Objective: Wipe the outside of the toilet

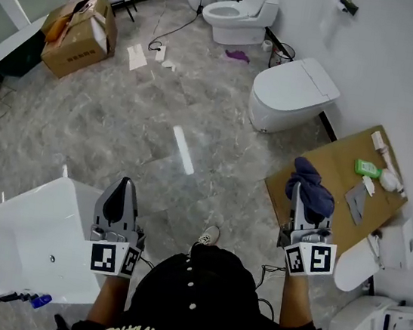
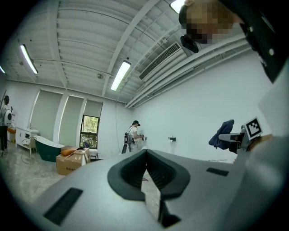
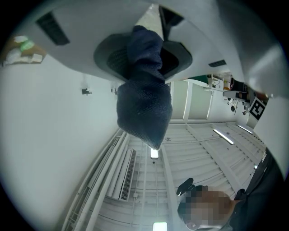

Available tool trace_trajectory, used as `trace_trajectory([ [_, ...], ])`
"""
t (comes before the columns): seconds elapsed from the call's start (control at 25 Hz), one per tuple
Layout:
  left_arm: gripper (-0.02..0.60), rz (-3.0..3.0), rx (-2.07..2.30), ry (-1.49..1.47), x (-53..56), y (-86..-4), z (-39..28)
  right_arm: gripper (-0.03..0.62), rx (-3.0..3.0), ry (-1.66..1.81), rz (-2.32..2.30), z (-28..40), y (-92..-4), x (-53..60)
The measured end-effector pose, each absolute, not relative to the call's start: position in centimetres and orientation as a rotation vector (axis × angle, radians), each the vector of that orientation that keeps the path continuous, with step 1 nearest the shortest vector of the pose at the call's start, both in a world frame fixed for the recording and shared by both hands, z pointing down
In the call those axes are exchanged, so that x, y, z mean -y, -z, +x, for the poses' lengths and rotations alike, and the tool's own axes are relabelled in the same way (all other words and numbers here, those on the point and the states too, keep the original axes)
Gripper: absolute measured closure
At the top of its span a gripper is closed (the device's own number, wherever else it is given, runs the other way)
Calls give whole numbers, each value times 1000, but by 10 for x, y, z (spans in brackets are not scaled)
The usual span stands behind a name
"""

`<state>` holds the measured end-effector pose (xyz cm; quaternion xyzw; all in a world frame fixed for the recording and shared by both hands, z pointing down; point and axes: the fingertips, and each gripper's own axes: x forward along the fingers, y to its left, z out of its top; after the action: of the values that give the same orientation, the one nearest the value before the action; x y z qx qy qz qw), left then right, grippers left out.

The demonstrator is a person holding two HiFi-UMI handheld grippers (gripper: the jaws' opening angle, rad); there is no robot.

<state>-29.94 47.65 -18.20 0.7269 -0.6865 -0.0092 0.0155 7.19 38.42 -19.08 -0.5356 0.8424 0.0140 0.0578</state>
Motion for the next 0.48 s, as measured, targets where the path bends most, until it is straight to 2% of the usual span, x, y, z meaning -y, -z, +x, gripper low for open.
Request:
trace_trajectory([
  [0.48, 571, 2283, 2061, 27, -377, 168, -287, 470, -2514, -35, -1706, 89, 184, -307],
])
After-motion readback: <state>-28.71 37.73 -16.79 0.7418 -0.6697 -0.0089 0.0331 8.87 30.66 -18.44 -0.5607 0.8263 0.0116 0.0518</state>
